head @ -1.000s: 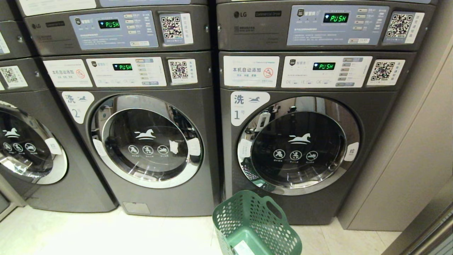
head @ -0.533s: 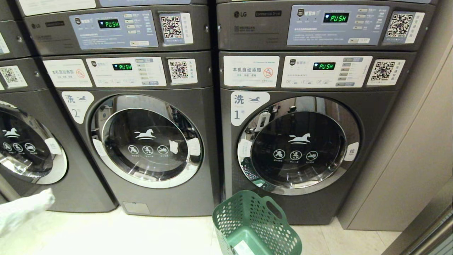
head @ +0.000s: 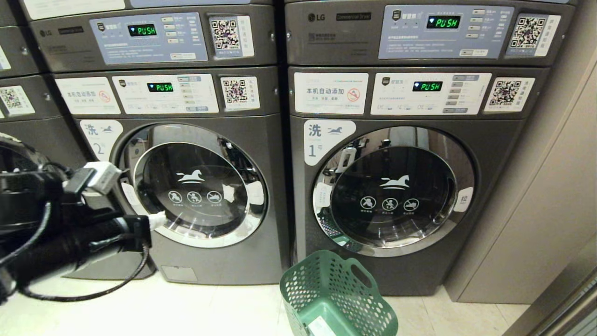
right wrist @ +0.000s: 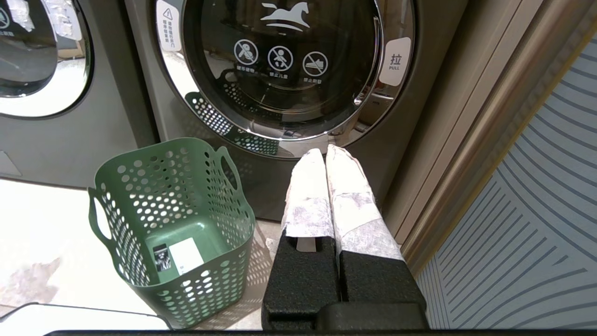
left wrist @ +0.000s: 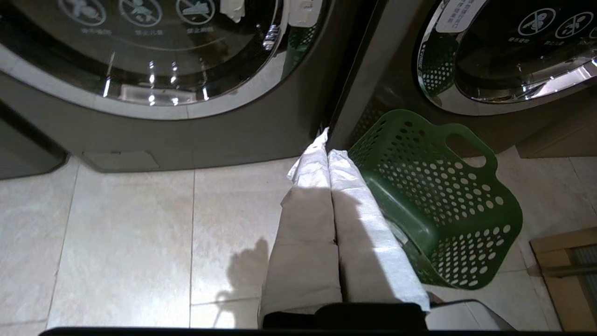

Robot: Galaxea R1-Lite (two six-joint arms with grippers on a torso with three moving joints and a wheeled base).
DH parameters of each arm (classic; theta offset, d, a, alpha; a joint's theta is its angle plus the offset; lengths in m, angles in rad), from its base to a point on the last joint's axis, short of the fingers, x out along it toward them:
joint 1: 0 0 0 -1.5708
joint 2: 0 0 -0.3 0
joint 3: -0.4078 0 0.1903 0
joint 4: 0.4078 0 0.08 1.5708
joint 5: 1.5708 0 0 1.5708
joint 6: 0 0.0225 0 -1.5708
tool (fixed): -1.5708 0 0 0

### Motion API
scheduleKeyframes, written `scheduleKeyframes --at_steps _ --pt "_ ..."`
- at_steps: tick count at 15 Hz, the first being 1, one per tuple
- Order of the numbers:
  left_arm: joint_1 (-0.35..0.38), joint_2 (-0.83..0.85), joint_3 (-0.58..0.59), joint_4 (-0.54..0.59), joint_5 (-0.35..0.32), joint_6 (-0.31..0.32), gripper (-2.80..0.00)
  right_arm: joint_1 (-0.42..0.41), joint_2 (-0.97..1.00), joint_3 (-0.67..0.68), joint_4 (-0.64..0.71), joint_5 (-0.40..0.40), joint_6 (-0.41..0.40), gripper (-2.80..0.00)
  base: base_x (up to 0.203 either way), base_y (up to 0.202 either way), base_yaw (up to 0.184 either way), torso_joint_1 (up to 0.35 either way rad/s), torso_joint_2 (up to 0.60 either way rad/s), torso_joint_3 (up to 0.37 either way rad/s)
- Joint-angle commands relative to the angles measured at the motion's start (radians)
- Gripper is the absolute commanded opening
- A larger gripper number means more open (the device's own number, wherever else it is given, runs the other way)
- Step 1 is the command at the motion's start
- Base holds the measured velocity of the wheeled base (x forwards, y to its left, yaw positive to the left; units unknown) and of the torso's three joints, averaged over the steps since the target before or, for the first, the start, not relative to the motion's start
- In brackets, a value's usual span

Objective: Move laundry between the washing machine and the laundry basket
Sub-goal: Open the lid of the washing machine

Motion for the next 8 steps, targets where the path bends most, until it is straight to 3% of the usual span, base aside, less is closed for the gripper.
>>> scheduleKeyframes --at_steps 1,4,8 --pt "-0.032 0.188 0.001 -0.165 -0.013 0.003 -2.8 0.001 -0.001 0.0 0.0 0.0 -0.001 -2.8 0.0 0.0 0.0 0.0 0.0 0.0" --pt "-0.068 0.345 0.009 -0.396 -0.097 0.06 -2.8 0.001 -0.001 0.0 0.0 0.0 -0.001 -2.8 0.0 0.0 0.0 0.0 0.0 0.0" --pt "-0.075 0.444 -0.001 -0.419 -0.123 0.058 -2.8 0.001 -0.001 0.0 0.0 0.0 -0.001 -2.8 0.0 0.0 0.0 0.0 0.0 0.0"
